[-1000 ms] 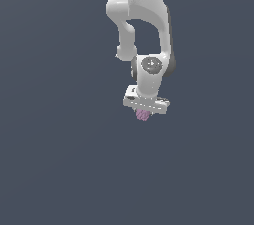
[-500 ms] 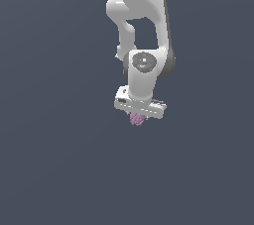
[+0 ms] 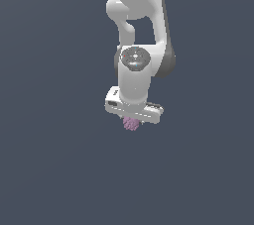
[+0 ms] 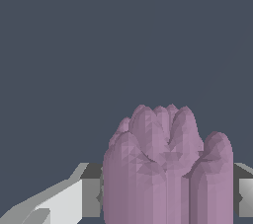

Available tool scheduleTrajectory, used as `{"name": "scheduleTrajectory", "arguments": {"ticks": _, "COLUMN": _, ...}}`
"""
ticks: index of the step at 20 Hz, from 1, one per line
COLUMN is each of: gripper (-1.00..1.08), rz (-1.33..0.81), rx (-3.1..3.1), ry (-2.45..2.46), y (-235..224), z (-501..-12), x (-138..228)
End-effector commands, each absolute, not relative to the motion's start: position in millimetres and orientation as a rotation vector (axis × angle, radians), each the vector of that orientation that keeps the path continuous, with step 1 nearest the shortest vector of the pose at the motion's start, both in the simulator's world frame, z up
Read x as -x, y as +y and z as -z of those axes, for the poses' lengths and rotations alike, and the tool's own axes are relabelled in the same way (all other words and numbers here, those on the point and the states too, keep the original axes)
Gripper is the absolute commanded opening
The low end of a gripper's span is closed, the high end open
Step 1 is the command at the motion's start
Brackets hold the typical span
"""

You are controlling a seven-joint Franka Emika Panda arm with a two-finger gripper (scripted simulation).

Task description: Pick up the object and move it to a goal position.

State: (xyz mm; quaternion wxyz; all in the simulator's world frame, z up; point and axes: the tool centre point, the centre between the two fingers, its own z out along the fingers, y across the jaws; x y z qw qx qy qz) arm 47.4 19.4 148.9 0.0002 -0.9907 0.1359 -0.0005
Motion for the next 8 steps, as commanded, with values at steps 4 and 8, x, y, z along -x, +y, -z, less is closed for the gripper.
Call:
{"name": "scheduleTrajectory", "arguments": {"ticks": 4, "gripper": -1.0, "rz": 0.0, "rx": 3.112, "ry": 0.426, "y": 13.9, "z": -157.5, "x": -57.7}}
{"name": "scheduleTrajectory", "arguments": {"ticks": 8, "gripper": -1.0, "rz": 0.0, "rx": 3.113, "ry": 0.426, "y": 12.8, "z": -158.7, "x": -59.7}}
